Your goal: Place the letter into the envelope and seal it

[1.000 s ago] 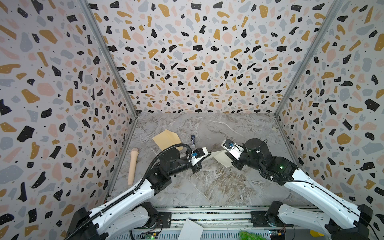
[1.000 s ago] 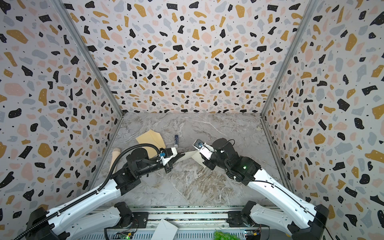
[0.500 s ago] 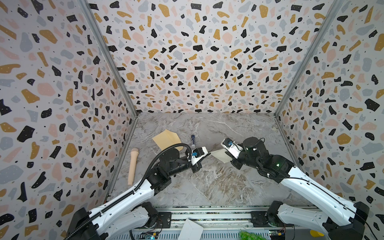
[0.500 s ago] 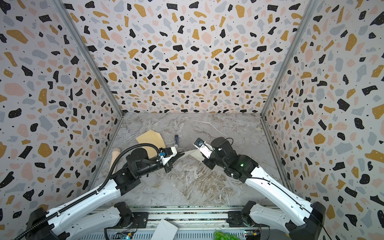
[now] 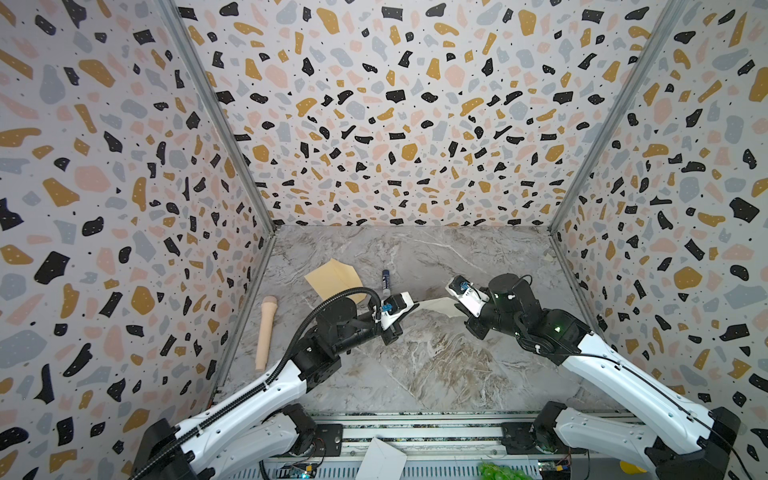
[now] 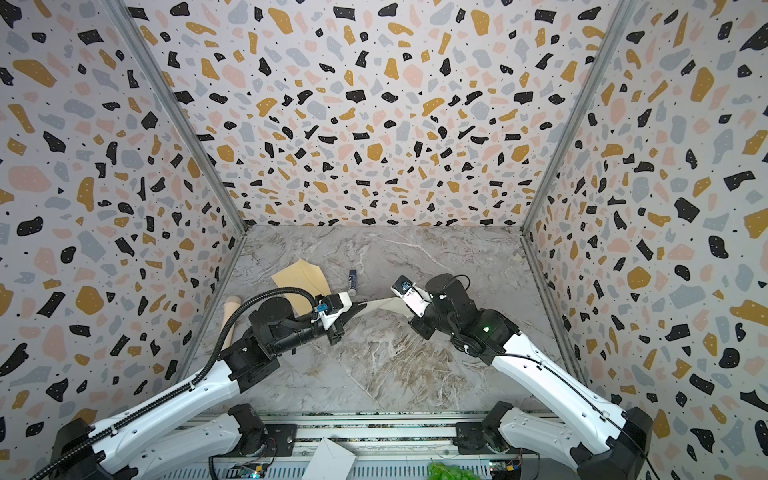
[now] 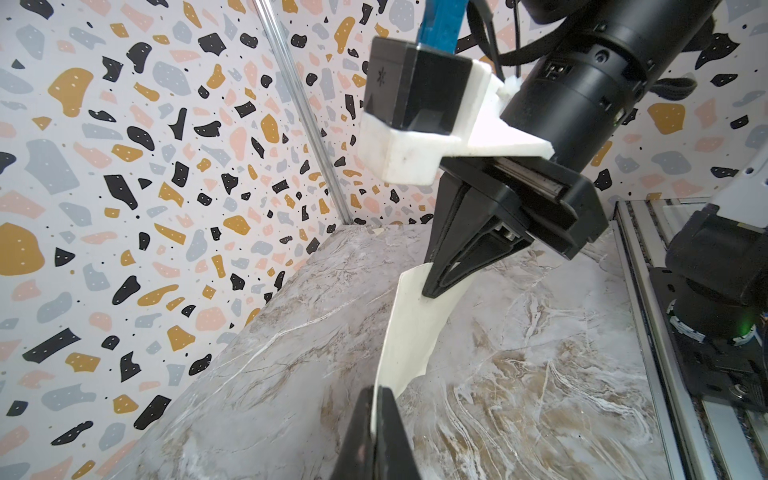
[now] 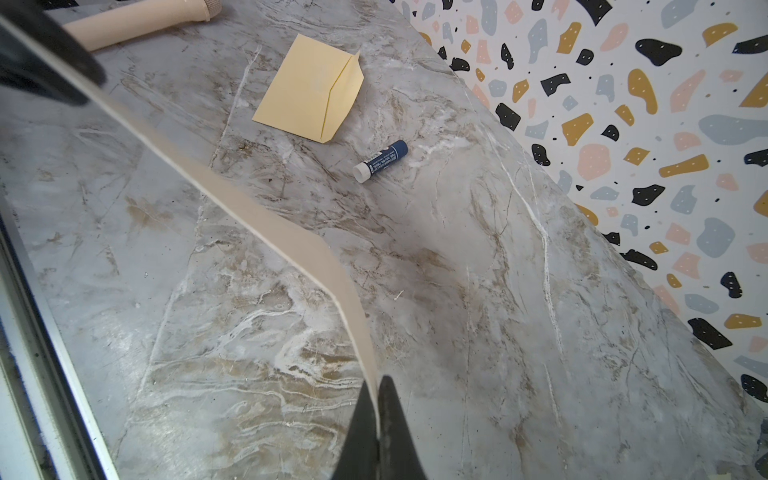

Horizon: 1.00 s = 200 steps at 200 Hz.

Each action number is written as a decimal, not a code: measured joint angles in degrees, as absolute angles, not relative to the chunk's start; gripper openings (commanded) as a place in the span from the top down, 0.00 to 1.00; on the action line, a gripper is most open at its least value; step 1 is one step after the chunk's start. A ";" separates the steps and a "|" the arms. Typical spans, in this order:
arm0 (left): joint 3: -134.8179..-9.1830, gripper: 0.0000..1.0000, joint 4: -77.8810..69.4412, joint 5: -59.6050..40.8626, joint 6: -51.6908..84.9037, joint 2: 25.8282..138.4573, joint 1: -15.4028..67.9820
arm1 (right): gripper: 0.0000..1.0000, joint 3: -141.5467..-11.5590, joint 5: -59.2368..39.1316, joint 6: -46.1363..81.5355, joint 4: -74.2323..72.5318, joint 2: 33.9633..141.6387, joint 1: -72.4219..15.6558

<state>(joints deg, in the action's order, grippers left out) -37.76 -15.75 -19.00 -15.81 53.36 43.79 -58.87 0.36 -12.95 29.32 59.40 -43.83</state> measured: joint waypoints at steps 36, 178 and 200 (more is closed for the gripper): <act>-37.76 0.71 -15.62 -20.73 -15.31 53.23 43.79 | 1.00 -58.74 0.54 -13.13 28.82 59.31 -42.09; -41.19 0.47 -10.87 -27.27 -15.92 52.62 43.79 | 1.00 -51.86 -15.07 -21.21 23.33 49.69 -43.70; -41.32 0.50 -10.50 -29.52 -16.12 55.16 43.79 | 1.00 -51.86 -15.99 -21.78 23.33 50.19 -46.11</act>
